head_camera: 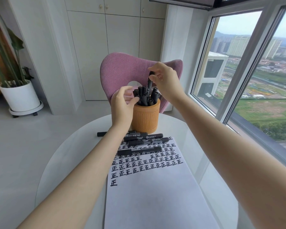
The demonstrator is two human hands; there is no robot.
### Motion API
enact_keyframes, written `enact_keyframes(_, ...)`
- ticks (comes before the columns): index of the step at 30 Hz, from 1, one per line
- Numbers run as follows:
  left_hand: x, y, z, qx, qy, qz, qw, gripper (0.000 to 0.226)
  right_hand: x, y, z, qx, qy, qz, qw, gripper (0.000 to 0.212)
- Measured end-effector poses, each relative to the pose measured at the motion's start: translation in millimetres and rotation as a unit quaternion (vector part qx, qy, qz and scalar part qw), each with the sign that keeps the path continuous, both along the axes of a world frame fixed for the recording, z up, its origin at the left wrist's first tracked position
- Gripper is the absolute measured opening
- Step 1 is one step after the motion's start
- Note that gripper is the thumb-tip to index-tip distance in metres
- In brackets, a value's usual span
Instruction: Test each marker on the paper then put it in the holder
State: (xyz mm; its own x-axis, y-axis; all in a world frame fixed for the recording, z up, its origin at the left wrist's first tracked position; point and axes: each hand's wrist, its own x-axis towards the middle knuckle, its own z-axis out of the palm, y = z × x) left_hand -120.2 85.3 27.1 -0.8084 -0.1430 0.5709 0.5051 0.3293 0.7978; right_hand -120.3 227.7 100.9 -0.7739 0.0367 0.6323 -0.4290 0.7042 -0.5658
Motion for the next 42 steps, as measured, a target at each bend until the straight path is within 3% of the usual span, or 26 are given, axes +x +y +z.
enact_keyframes(4, 6.5, -2.0, -2.4, 0.001, -0.028, -0.039, 0.999, 0.038, -2.9, 2.1, -0.9, -0.002, -0.009, 0.003, 1.0, 0.022)
enact_keyframes(9, 6.1, -5.6, -2.1, -0.001, -0.049, -0.041, 0.998, 0.028, -2.9, 12.6, -3.2, -0.035, -0.011, 0.003, 0.999, 0.024)
enact_keyframes(13, 4.0, -3.8, 3.7, -0.059, -0.055, -0.046, 0.996, 0.03, -0.7, 8.2, -3.4, 0.008, 0.012, 0.01, 1.0, 0.024)
enact_keyframes(17, -0.5, -3.6, 1.9, -0.042, -0.076, -0.046, 0.995, 0.03, -4.0, -0.6, 0.7, 0.029, -0.012, 0.032, 0.999, 0.024)
enact_keyframes(27, -10.3, -3.8, 6.2, -0.101, -0.092, -0.025, 0.99, 0.025, -3.8, 15.6, -20.0, -0.077, 0.007, 0.006, 0.997, 0.022)
enact_keyframes(31, -8.9, 1.6, 6.4, -0.053, -0.103, -0.031, 0.993, 0.029, -3.2, 14.8, -25.4, -0.085, -0.005, 0.014, 0.996, 0.021)
enact_keyframes(42, -12.3, -0.1, 0.9, -0.015, -0.095, -0.06, 0.994, 0.036, -10.6, 2.9, -30.0, 0.036, -0.044, -0.008, 0.998, 0.032)
